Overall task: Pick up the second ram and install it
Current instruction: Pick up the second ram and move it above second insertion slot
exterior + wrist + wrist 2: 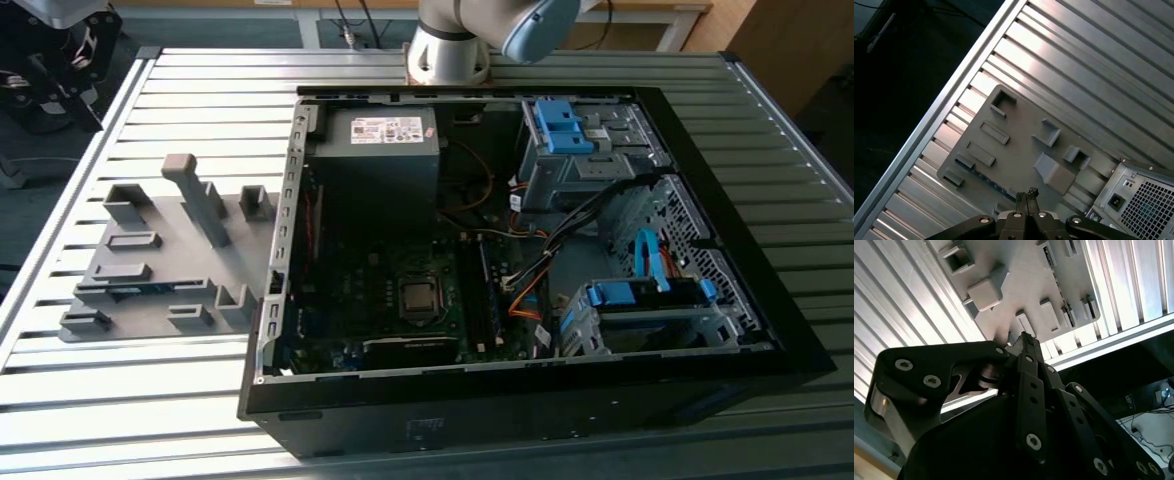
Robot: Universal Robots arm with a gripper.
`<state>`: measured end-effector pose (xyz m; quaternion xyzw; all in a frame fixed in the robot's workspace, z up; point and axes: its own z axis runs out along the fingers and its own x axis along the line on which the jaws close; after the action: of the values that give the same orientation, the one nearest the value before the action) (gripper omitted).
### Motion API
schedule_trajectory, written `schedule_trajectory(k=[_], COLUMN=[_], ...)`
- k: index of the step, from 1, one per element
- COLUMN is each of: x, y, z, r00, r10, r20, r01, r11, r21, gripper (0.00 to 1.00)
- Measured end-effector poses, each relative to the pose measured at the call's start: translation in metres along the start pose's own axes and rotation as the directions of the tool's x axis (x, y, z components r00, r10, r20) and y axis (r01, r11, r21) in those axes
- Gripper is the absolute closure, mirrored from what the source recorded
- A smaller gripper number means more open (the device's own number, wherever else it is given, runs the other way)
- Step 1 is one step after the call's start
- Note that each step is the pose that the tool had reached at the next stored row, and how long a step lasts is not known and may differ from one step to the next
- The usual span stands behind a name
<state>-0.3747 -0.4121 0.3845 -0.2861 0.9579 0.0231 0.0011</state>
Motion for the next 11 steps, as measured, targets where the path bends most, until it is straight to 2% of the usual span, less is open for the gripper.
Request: schedule_trajectory(k=[11], x=[0.0001], y=[-0.0001], z=[0.0], r00=[0.9987], r10=[-0.05], r20=[-0.0022], r01=[0.05], r11=[0.9987], r21=[-0.0009], gripper=[0.89])
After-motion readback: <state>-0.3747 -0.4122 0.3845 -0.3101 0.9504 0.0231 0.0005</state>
